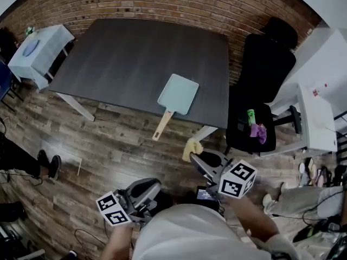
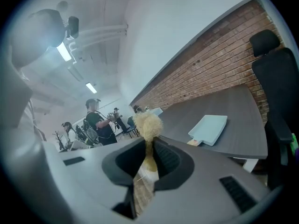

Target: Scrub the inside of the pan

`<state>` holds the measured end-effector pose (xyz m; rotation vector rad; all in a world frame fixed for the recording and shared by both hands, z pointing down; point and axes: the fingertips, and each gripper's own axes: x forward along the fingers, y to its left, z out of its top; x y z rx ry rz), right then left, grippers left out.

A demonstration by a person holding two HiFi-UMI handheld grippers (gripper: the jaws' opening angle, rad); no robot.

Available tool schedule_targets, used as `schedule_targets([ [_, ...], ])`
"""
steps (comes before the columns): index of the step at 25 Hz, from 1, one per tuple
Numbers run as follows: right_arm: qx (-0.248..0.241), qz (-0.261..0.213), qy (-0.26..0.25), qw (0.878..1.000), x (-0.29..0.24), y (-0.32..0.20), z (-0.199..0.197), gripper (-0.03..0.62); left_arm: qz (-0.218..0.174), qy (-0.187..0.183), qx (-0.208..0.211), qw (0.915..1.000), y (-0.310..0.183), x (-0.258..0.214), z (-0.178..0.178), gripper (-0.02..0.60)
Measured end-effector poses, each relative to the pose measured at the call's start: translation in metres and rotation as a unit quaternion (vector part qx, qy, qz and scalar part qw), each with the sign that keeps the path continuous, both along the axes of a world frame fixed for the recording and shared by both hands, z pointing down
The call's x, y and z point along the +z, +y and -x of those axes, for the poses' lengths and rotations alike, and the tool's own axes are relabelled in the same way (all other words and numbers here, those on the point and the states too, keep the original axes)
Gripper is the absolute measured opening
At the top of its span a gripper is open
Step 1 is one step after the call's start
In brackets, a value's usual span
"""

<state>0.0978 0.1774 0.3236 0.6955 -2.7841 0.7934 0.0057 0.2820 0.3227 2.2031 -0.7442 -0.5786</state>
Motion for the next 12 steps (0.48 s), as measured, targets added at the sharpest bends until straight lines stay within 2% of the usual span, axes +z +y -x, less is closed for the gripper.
schedule_targets([
  [5,0.011,-0.03,0.037,0.999,0.001,-0.014,0.011,0.054,0.011,-0.019,0.016,0.9996,-0.018,0.017,0.027,0.044],
  [8,0.029,-0.034,0.053,0.998,0.004,-0.027,0.013,0.054,0.026,-0.044,0.018,0.9985,-0.044,0.033,0.042,0.119],
  [12,0.035,-0.036,0.088,0.995,0.019,-0.049,0.012,0.055,0.056,-0.075,0.015,0.9955,-0.085,0.058,0.052,0.154],
])
